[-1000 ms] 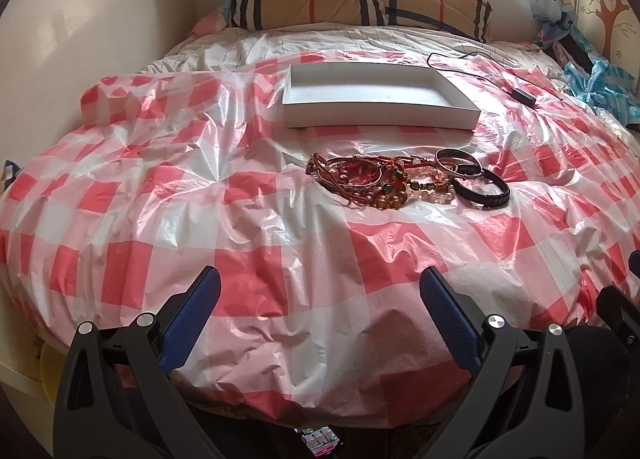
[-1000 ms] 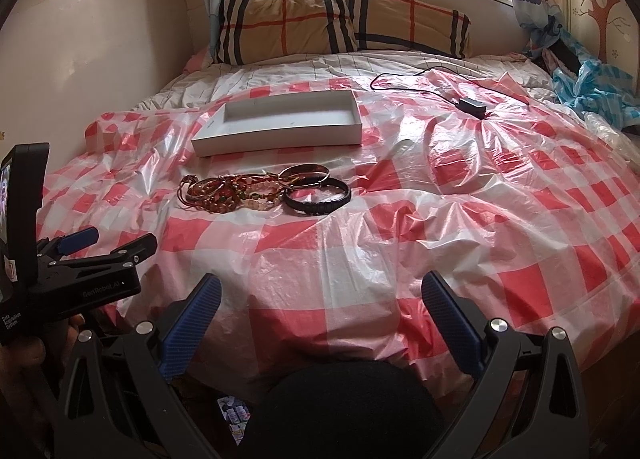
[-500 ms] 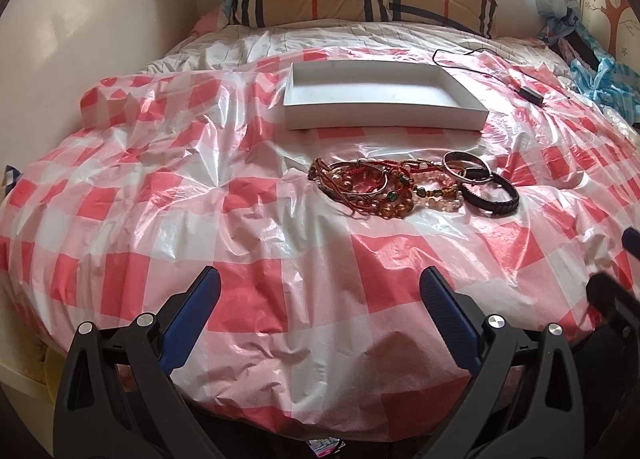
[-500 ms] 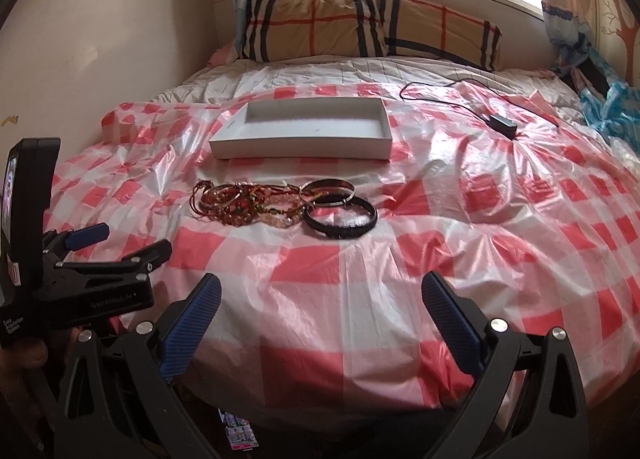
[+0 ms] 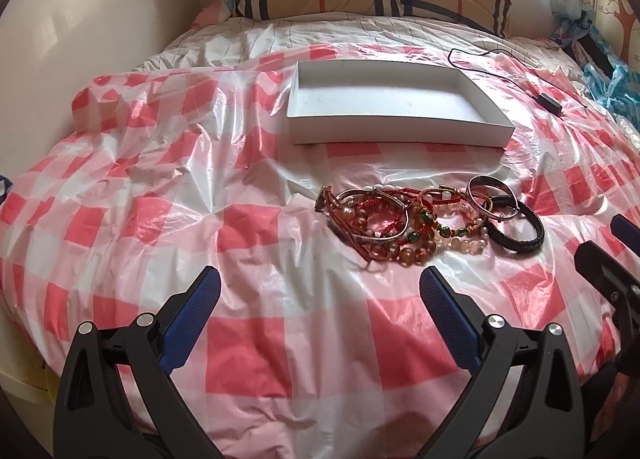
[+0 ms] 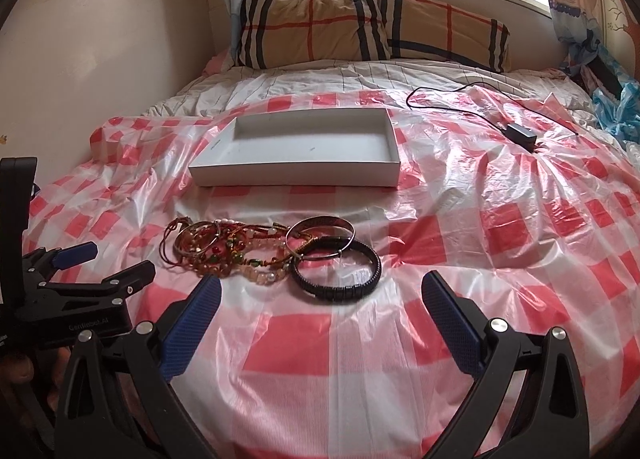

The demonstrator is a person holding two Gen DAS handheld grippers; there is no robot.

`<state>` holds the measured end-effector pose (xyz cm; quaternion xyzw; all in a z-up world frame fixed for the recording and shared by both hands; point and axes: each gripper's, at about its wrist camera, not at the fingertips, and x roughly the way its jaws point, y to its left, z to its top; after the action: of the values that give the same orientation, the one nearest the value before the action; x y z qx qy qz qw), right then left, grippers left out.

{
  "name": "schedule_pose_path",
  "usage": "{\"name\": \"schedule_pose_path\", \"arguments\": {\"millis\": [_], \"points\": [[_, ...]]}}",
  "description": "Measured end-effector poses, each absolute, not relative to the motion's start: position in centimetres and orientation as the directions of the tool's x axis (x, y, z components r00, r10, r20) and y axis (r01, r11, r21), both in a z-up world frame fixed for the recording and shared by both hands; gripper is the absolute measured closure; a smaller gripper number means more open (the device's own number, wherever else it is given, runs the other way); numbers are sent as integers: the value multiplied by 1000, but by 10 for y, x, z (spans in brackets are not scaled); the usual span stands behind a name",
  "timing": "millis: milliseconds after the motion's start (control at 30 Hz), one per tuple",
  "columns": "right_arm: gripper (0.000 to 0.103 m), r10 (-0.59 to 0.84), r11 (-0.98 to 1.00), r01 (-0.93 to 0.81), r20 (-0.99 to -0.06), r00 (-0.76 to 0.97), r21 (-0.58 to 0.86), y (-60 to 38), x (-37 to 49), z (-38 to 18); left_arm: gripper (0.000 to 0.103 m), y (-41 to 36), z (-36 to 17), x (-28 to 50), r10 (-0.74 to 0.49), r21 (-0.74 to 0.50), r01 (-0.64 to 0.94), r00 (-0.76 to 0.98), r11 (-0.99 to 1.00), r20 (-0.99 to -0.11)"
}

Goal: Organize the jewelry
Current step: 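Close the left tool on a silver bangle while the right tool grasps the engraved silver bangle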

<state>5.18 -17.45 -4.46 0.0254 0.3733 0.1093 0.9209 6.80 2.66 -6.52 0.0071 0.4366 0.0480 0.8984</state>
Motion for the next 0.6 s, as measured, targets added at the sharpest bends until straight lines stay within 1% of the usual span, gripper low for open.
{"name": "schedule_pose_path", "arguments": {"millis": [100,267,433,600], "points": [[7,245,969,-194,-693,678,153,-175,67,-50,7,22,-69,79,88,58,-70,609,996,-788],[7,253,965,-226,-720,646,136,-168,95,-60,7,17,-75,95,77,56,-55,600,997,-796],[7,258,955,-274,-767,588,111,-159,130,-75,7,12,-84,117,72,67,-30,592,997,-803],[7,287,943,-299,-811,511,146,-159,159,-94,7,13,-93,136,78,82,-20,578,996,-812]]}}
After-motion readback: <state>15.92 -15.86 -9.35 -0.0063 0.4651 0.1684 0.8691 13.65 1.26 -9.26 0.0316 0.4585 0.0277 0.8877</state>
